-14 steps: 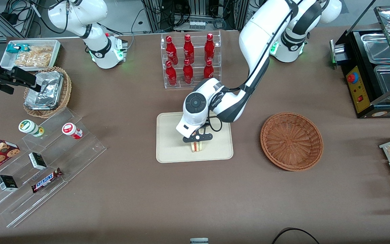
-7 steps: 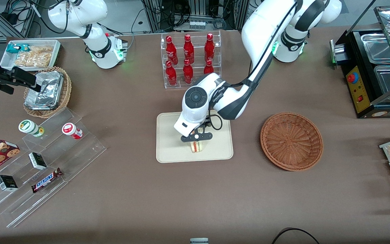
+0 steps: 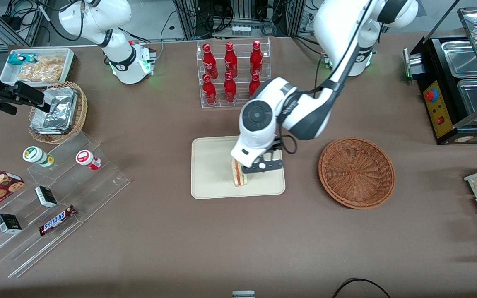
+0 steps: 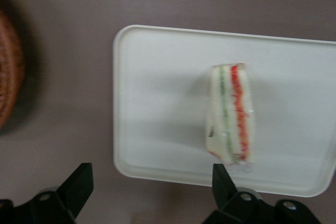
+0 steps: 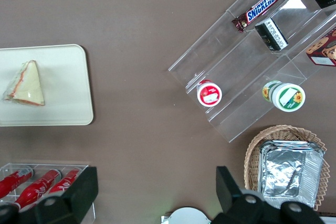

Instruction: Place sandwich from basket to tray

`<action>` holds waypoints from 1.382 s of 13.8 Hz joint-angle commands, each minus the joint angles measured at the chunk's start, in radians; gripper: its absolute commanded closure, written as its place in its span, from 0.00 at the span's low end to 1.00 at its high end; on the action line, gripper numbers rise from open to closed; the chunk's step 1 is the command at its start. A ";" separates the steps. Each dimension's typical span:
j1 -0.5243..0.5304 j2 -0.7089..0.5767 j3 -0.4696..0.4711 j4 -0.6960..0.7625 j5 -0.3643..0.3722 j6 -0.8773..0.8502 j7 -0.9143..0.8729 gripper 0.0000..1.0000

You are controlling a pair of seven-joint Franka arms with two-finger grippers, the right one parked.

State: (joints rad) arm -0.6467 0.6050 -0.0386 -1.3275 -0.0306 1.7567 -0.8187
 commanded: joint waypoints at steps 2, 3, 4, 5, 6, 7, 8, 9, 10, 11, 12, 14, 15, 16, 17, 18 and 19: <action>0.090 -0.060 -0.003 -0.051 0.009 -0.072 0.029 0.00; 0.117 -0.088 -0.001 -0.090 0.011 -0.068 0.033 0.00; 0.151 -0.109 -0.003 -0.116 0.029 -0.062 0.065 0.00; 0.174 -0.128 -0.003 -0.131 0.035 -0.068 0.097 0.00; 0.203 -0.158 -0.003 -0.163 0.037 -0.068 0.133 0.00; 0.229 -0.195 -0.003 -0.199 0.037 -0.066 0.176 0.00; 0.260 -0.232 -0.003 -0.228 0.037 -0.069 0.229 0.00; 0.298 -0.267 -0.003 -0.254 0.040 -0.074 0.286 0.00; 0.329 -0.304 -0.003 -0.283 0.044 -0.077 0.340 0.00; 0.360 -0.344 -0.003 -0.312 0.046 -0.077 0.381 0.00; 0.381 -0.372 -0.003 -0.329 0.046 -0.079 0.413 0.00; 0.444 -0.431 -0.006 -0.348 0.073 -0.135 0.498 0.00; 0.476 -0.453 -0.012 -0.346 0.074 -0.170 0.551 0.00; 0.496 -0.485 -0.017 -0.345 0.074 -0.198 0.596 0.00; 0.536 -0.501 -0.041 -0.343 0.074 -0.212 0.621 0.00; 0.594 -0.510 -0.096 -0.342 0.074 -0.218 0.637 0.00; 0.645 -0.527 -0.147 -0.340 0.074 -0.235 0.641 0.00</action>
State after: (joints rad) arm -0.0872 0.1255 -0.0913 -1.6375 0.0281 1.5392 -0.1998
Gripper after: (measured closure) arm 0.000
